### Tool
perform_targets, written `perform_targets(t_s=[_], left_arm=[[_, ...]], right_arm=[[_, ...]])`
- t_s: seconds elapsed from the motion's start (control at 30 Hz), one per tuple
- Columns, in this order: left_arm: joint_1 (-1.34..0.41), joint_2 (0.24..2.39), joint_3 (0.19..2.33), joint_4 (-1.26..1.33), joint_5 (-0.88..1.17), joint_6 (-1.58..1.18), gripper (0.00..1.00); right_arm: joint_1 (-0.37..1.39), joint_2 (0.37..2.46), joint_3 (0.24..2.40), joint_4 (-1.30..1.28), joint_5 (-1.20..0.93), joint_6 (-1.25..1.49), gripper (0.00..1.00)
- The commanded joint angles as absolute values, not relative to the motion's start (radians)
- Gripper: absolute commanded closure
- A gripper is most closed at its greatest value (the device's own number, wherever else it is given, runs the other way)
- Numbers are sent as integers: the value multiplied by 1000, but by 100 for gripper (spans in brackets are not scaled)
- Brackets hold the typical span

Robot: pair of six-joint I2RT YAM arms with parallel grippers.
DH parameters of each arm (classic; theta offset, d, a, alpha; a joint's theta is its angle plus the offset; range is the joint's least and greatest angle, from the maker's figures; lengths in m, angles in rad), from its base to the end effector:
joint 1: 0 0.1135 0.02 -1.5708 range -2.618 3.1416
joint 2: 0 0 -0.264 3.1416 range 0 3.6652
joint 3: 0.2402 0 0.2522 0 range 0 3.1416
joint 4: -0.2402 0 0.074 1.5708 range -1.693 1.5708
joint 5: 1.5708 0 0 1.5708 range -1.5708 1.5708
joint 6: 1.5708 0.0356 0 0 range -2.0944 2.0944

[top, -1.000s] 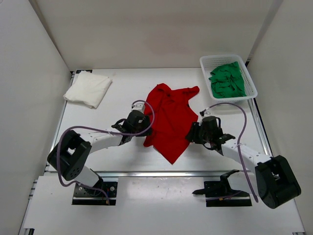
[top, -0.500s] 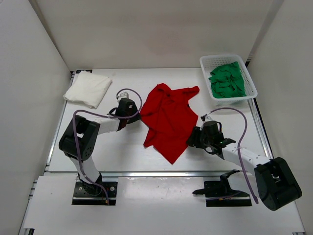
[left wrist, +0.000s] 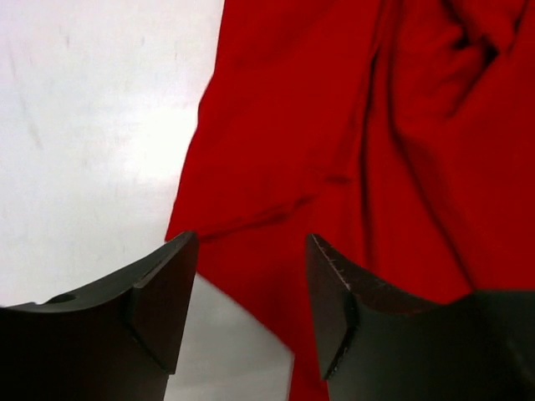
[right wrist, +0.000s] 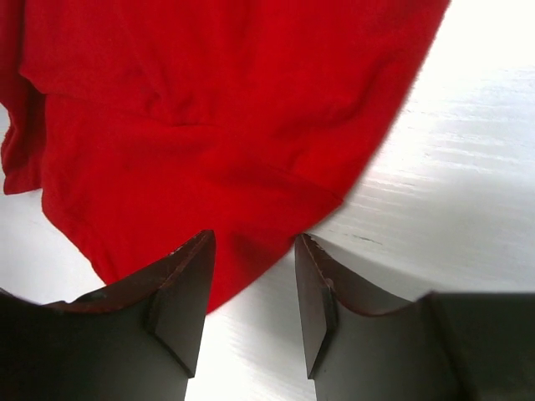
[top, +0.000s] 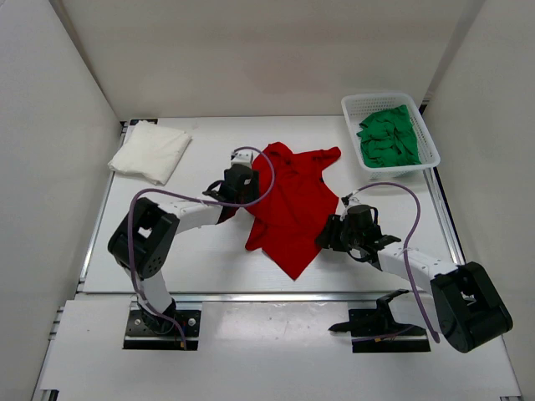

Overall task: Fold and stack the t-shirts
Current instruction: Flatten out the tshirt

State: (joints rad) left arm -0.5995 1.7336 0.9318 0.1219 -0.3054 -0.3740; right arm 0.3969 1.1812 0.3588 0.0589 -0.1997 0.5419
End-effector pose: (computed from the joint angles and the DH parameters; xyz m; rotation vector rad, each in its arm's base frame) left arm 0.3034 -0.1944 0.1718 0.0875 2.2189 -0.1934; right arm 0.1901 0.0873 0.1437 0.0721 2.4216 0.6839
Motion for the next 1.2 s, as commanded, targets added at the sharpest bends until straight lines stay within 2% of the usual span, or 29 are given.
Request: perform_targets(t_s=[0.0, 0.2, 0.47, 0.53, 0.57, 0.63, 0.67, 0.73, 0.83, 0.97, 1.07, 1.1, 1.17], left_arm=[[-594, 1788, 1069, 89, -338, -269, 35], [-581, 1940, 1245, 15, -345, -244, 35], [-566, 1994, 1284, -17, -242, -245, 48], [-560, 2009, 1298, -12, -229, -250, 52], [-561, 2017, 1307, -14, -230, -261, 60], [-548, 2019, 1310, -11, -216, -285, 69], [-549, 2008, 1296, 14, -195, -305, 76], [-528, 1979, 1264, 58, -175, -356, 89], [-474, 1915, 1209, 87, -137, -400, 99], [-345, 1826, 1091, 173, -5, -523, 100], [-362, 1821, 1106, 146, 5, -494, 98], [-394, 1821, 1130, 128, 2, -448, 87], [-455, 1842, 1150, 103, -43, -382, 72]], right_arm=[[411, 1206, 365, 77, -206, 543, 58], [407, 1221, 356, 87, -210, 545, 58], [399, 1244, 371, 103, -209, 542, 59], [394, 1258, 377, 109, -216, 543, 59], [391, 1268, 380, 115, -216, 543, 60], [384, 1298, 393, 123, -219, 555, 64], [380, 1316, 399, 129, -228, 558, 69], [362, 1342, 414, 136, -230, 557, 88], [357, 1348, 431, 126, -212, 555, 100], [316, 1318, 437, 109, -210, 546, 100], [295, 1307, 436, 101, -209, 540, 100], [291, 1298, 431, 98, -218, 538, 100], [285, 1301, 433, 98, -221, 534, 100]])
